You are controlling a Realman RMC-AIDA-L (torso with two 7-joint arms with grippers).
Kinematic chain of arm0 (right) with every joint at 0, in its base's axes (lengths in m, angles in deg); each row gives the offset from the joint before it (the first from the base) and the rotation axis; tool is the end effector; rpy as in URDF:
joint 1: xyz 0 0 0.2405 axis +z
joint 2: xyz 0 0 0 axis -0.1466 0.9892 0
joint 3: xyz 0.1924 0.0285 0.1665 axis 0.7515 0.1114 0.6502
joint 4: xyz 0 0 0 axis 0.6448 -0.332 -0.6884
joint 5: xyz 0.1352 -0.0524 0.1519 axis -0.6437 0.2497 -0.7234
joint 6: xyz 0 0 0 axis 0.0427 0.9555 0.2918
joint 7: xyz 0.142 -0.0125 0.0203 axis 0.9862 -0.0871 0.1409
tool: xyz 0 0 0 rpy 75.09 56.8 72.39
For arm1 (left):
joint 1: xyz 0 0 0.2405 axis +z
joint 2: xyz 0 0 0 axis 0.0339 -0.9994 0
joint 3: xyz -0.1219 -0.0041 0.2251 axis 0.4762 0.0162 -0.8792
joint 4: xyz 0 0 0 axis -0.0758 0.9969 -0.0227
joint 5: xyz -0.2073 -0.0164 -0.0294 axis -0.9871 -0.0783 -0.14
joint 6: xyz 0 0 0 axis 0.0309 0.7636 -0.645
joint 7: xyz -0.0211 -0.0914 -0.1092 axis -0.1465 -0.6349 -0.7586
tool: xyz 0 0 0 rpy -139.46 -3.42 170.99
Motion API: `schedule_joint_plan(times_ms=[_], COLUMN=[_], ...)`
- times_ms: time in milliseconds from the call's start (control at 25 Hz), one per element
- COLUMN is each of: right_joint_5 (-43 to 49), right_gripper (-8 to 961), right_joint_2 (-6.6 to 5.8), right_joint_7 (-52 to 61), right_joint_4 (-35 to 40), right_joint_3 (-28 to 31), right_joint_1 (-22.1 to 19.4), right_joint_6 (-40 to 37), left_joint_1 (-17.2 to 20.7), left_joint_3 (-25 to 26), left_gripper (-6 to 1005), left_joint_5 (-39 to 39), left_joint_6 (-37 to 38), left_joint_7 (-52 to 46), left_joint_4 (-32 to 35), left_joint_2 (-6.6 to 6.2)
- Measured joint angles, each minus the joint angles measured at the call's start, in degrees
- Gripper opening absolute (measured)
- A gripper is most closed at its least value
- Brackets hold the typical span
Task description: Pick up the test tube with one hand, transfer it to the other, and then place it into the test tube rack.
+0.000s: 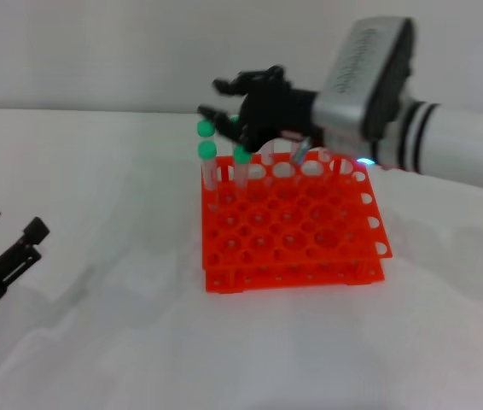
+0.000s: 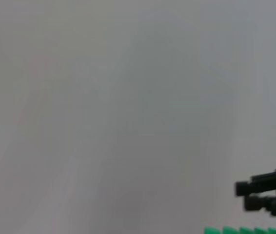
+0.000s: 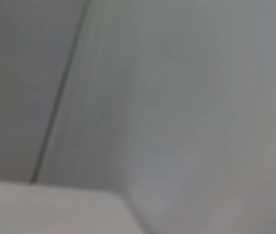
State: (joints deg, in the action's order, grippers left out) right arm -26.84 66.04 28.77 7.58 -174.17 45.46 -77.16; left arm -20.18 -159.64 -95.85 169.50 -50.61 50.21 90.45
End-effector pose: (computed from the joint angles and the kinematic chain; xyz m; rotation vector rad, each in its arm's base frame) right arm 0.0803 0.4412 -0.0830 -2.4695 -0.1117 0.6124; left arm -0.3611 0.2419 0.0393 -1.8708 -0.6402 -0.9890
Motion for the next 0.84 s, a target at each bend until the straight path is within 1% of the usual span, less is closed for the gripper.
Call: schedule_joint_plan(times_ms=[80,160,280,320,440,520,560,640,760,840], right_joint_5=[0.07,0.10,0.13,0.12,0.14,0.14,0.13,0.00,-0.11,-0.02], right_gripper=[361,361,361,361,362,370,374,381,393,393], right_joint_2=[-0.10,-0.11,-0.15,-0.15,-0.24,-0.42,-0.46,-0.60,-0.72,-0.88], right_joint_7=[-2.06,-4.72,-8.37,-9.16,-9.88,-10.08,-10.19,-10.48,-10.67,-11.68], right_joint_4=[3.49,8.59,15.23,16.75,18.28,17.51,16.65,13.09,5.52,-0.94], right_joint_3=[3.02,6.58,11.57,13.37,17.95,20.94,22.17,25.61,31.44,35.97], right_joint_1=[-4.01,-10.12,-20.47,-23.81,-31.06,-34.70,-35.86,-38.24,-40.07,-40.95], right_joint_6=[-0.49,-0.88,-3.05,-4.41,-9.99,-14.63,-16.43,-22.28,-32.34,-39.64], left_joint_1=[0.50,0.77,0.79,0.80,1.08,1.46,1.72,2.31,3.46,3.73], left_joint_3=[0.04,0.06,0.05,0.05,0.05,0.06,0.05,0.05,0.05,0.05], left_gripper=[893,893,893,893,893,893,893,893,893,893], left_joint_5=[-1.08,-2.08,-3.41,-3.62,-5.66,-7.11,-7.79,-9.41,-12.31,-13.52], left_joint_6=[0.01,-0.07,-0.17,-0.18,-0.20,-0.22,-0.23,-0.23,-0.23,-0.23], left_joint_7=[-0.02,-0.09,-0.26,-0.28,-0.15,-0.07,-0.04,-0.02,0.00,0.00], left_joint_4=[-0.55,-1.56,-2.26,-2.28,-2.57,-2.92,-3.07,-3.25,-3.33,-3.34], left_joint_2=[-0.08,-0.06,-0.03,-0.05,-0.06,-0.05,-0.04,-0.05,-0.06,-0.07])
